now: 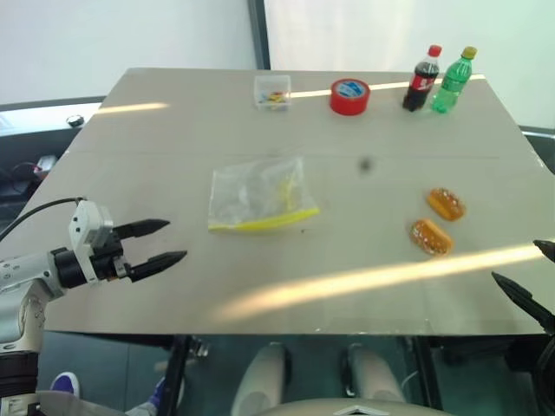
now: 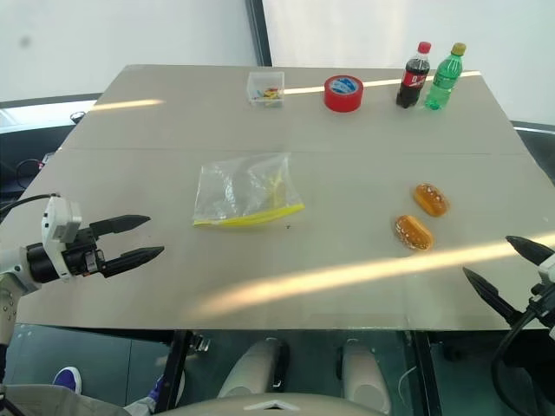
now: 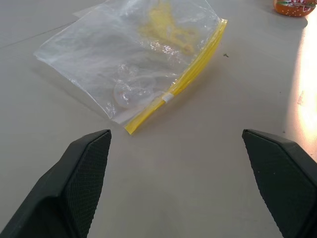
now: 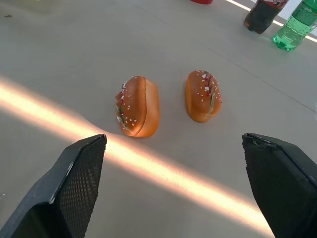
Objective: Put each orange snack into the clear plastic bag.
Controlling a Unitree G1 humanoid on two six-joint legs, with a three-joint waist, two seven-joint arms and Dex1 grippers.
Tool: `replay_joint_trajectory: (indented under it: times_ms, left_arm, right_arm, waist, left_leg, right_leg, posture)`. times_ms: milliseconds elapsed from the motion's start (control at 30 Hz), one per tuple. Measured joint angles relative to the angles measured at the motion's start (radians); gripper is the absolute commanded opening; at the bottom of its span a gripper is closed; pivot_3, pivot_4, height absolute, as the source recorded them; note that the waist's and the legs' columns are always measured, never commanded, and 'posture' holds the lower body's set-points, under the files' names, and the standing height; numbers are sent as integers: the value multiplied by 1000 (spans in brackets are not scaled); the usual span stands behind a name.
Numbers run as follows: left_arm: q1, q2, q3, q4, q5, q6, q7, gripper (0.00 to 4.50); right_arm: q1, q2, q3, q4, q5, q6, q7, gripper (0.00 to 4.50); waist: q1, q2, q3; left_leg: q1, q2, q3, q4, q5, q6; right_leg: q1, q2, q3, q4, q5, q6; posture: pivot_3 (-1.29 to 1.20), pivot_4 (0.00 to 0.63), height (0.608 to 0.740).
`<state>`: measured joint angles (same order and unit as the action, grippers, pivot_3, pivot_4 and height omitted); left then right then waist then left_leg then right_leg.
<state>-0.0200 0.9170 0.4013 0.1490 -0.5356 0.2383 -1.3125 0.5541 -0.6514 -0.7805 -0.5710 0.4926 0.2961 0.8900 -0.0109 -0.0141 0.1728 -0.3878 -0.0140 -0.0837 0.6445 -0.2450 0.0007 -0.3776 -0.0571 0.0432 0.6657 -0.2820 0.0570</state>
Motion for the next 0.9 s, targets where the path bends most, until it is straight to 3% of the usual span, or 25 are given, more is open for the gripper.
replay_joint_trajectory:
  times_ms: [333,533,600,700,900]
  left_arm:
    - [-102,-69,-67,41,24,17,70,4483]
    - [-230,-75,-158,80,39,275,210,4483]
    - [-322,-44,-221,143,35,460,206,4483]
    - [-480,-48,-234,297,25,575,206,4483]
    - [-722,-82,-270,662,107,561,204,4483]
  right_arm:
    - [-62,0,119,-28,-22,6,-52,4500]
    - [-158,-15,258,-81,-25,12,-83,4500]
    - [-195,-29,326,-107,-39,23,-94,4500]
    - [-224,-45,389,-128,-53,34,-100,4500]
    - [-312,-51,501,-170,-55,63,-130,4500]
  waist:
    - [-2,0,0]
    - [-3,0,0]
    - [-5,-1,0]
    - [-3,-2,1]
    - [-6,-2,1]
  left_leg:
    - [-1,0,-1,-1,0,0]
    - [-1,-1,-2,1,0,0]
    - [-3,-1,-3,3,0,0]
    - [-5,-2,-4,5,0,0]
    - [-5,-8,-4,6,0,0]
  right_leg:
    - [-1,2,-2,-2,0,0]
    - [0,6,-3,0,1,1]
    - [-1,8,-4,2,1,1]
    - [-1,8,-8,3,1,1]
    - [-2,8,-8,6,1,1]
  posture:
    - [0,150,740]
    - [0,150,740]
    - [0,150,740]
    - [0,150,740]
    - [0,150,740]
